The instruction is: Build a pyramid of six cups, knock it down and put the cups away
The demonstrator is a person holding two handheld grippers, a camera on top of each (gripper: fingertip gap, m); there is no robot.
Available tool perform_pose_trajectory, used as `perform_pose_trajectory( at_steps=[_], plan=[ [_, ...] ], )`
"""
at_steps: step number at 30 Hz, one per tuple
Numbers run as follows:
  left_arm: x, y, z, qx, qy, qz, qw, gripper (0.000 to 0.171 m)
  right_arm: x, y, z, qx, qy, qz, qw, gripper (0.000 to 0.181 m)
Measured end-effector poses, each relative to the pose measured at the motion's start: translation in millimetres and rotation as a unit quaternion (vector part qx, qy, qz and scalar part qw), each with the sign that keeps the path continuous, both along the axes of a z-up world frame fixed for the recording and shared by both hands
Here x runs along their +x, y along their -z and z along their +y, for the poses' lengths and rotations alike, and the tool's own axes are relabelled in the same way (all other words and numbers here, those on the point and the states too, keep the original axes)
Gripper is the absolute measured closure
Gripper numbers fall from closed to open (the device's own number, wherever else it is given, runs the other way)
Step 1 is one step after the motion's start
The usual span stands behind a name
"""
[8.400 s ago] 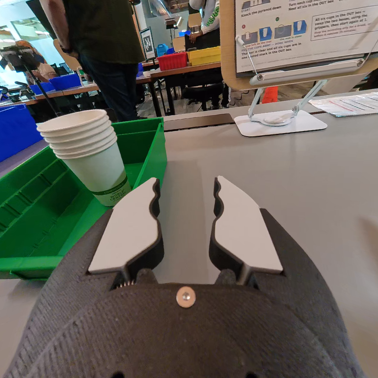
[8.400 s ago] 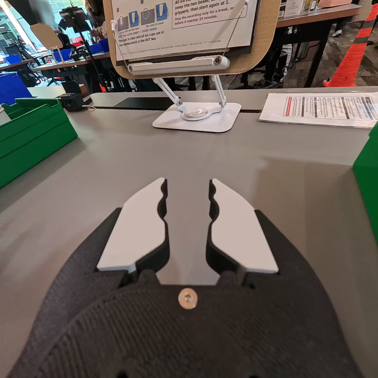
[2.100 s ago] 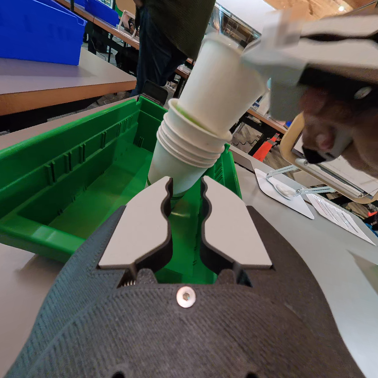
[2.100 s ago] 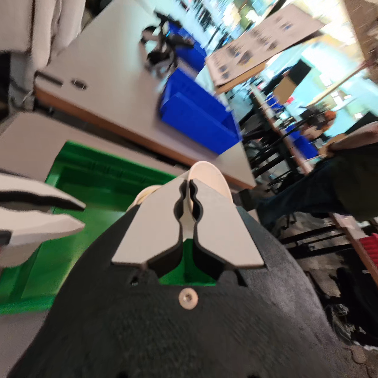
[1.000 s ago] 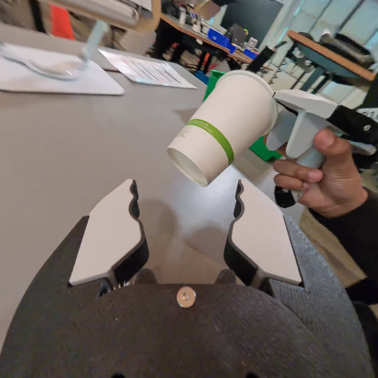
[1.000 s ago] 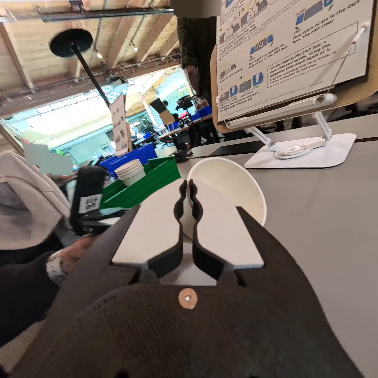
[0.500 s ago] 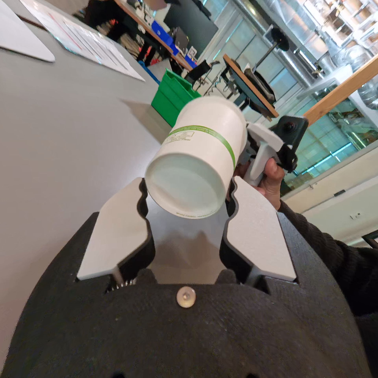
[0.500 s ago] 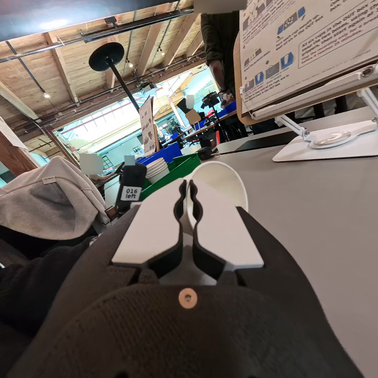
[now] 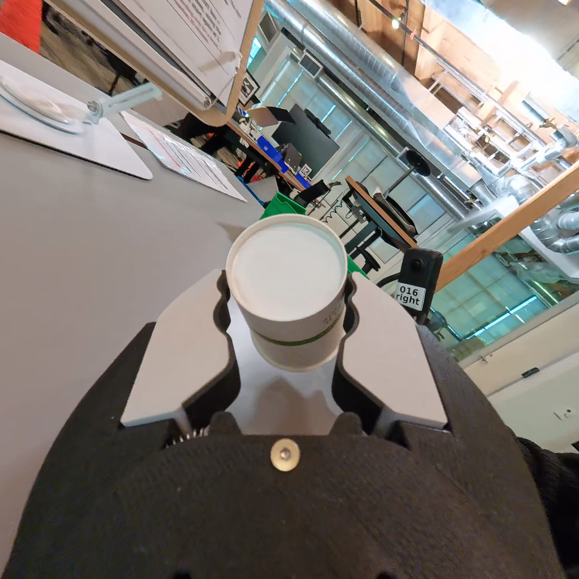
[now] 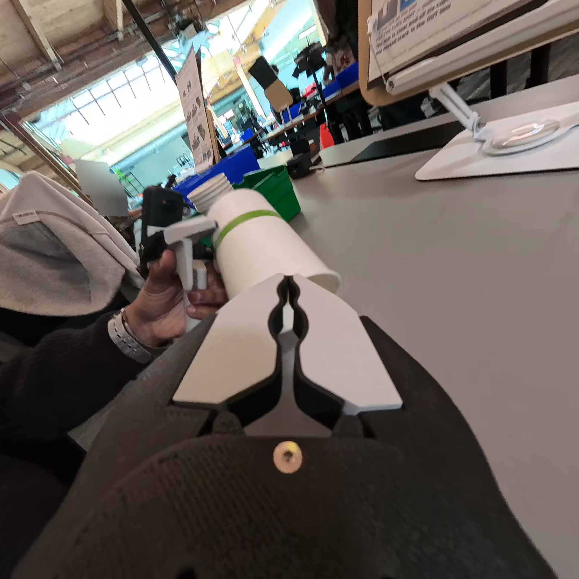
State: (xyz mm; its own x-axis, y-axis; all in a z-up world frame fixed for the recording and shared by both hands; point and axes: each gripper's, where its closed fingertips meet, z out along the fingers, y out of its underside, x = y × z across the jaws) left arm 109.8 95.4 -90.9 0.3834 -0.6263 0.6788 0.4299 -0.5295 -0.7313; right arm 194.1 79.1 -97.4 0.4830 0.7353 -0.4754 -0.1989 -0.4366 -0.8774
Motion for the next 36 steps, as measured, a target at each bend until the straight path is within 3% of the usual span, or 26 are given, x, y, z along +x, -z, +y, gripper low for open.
perform_pose_trajectory(
  at_steps=[4, 9, 12, 17, 21, 31, 36],
  plan=[
    [0.5, -5.3, -3.1, 0.002, 0.016, -0.015, 1.000, 0.100, -7.8, 16.5, -2.1, 0.001, -0.005, -0.061, 0.998, 0.181],
    [-1.6, -5.8, 0.0, 0.060, -0.021, 0.062, 0.996, 0.100, -4.9, 31.8, 4.3, -0.013, 0.021, -0.105, 0.994, 0.181],
    [-16.4, -8.7, 8.7, 0.093, -0.078, 0.106, 0.987, 0.100, 8.0, 31.7, 13.4, -0.028, 0.053, -0.095, 0.994, 0.181],
    [-41.2, 2.8, 26.6, 0.138, -0.165, 0.246, 0.945, 0.100, 21.4, 26.4, 21.2, -0.050, 0.078, -0.052, 0.994, 0.181],
    [-49.4, 16.3, 38.2, 0.164, -0.191, 0.346, 0.904, 0.100, 24.9, 26.9, 18.8, -0.060, 0.079, -0.042, 0.994, 0.181],
    [-29.0, 23.8, 79.2, 0.172, -0.191, 0.397, 0.881, 0.100, 71.4, 25.8, 1.6, -0.054, 0.143, -0.046, 0.987, 0.181],
    [-25.7, 31.1, 93.0, 0.147, -0.188, 0.404, 0.883, 0.100, 91.1, 26.3, -0.8, -0.064, 0.169, -0.028, 0.983, 0.181]
  ],
)
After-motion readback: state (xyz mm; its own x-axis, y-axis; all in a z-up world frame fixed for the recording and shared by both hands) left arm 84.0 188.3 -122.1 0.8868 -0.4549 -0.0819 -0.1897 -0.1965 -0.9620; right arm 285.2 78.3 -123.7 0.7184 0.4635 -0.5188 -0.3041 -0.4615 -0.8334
